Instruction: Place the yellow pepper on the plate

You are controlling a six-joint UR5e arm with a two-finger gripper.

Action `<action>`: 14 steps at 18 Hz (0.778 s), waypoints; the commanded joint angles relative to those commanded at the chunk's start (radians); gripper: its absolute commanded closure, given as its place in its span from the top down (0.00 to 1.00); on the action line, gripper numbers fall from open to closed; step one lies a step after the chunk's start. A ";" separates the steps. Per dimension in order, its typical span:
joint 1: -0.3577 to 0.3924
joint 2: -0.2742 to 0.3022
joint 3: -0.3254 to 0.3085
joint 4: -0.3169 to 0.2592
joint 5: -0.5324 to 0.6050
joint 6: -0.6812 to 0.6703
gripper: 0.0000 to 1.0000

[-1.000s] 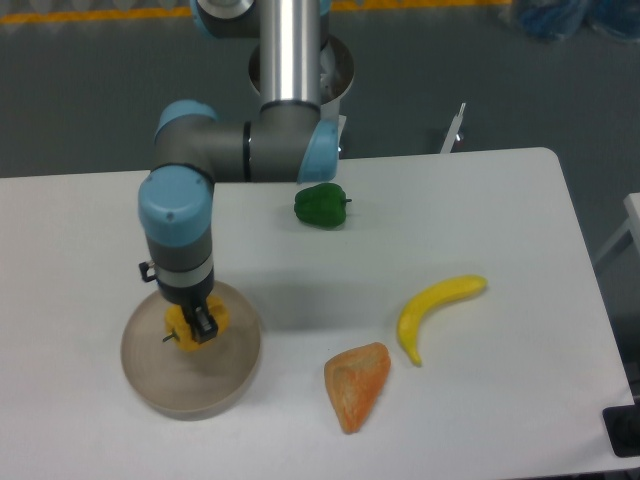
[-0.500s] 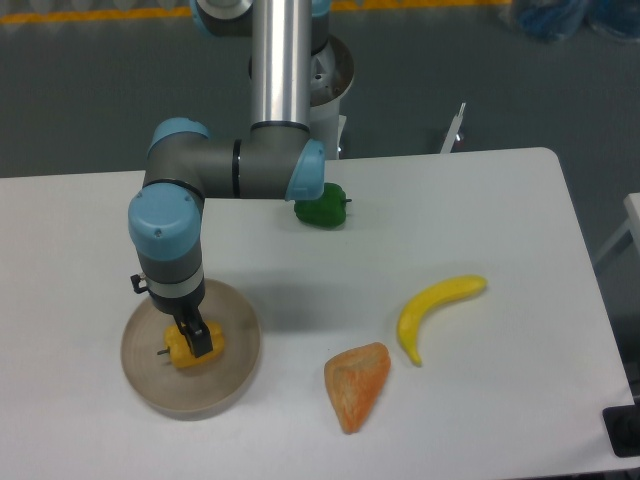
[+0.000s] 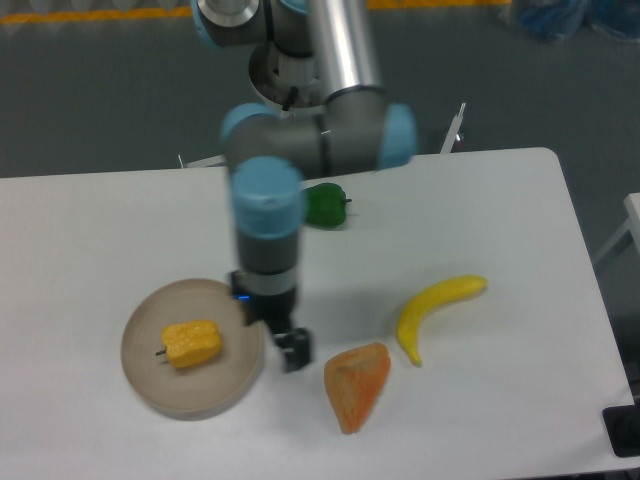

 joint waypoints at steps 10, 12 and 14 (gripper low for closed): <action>0.206 -0.044 -0.021 -0.098 0.078 0.347 1.00; 0.241 -0.060 -0.023 -0.100 0.084 0.367 1.00; 0.246 -0.060 -0.015 -0.103 0.086 0.368 1.00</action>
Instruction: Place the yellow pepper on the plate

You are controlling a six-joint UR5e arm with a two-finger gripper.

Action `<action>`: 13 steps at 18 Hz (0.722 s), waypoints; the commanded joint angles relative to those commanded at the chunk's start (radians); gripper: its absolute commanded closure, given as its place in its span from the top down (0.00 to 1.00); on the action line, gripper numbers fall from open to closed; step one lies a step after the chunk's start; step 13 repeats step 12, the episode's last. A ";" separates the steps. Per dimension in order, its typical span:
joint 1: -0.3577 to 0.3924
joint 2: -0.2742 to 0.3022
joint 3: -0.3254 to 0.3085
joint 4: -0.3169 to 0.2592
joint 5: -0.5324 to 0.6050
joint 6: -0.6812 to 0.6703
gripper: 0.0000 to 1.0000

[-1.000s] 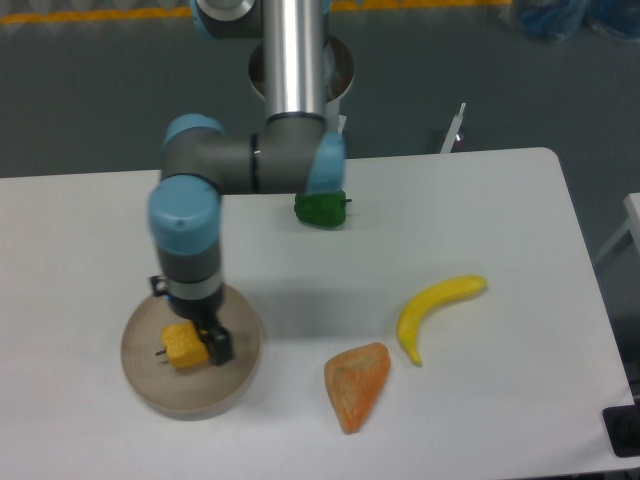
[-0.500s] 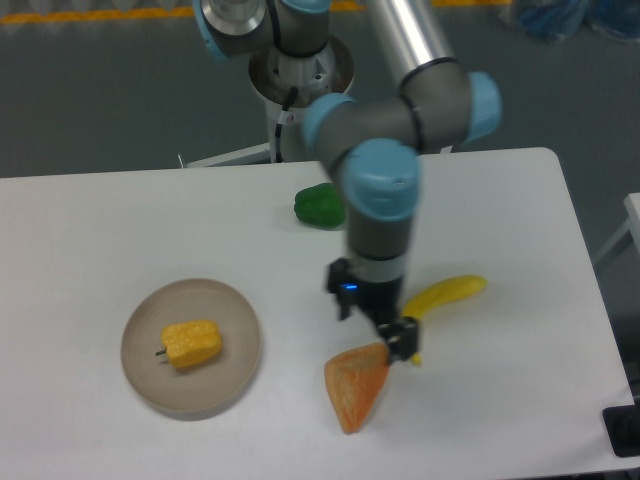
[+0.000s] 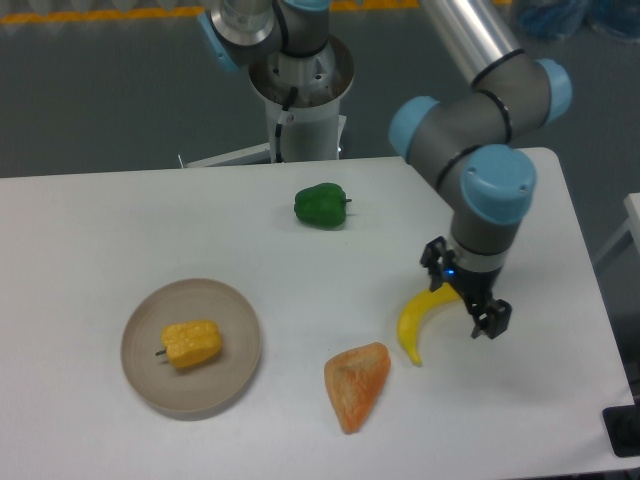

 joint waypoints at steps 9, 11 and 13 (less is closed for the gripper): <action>0.043 -0.008 -0.006 0.012 0.000 0.071 1.00; 0.043 -0.012 -0.006 0.012 0.002 0.071 1.00; 0.043 -0.012 -0.006 0.014 0.002 0.071 1.00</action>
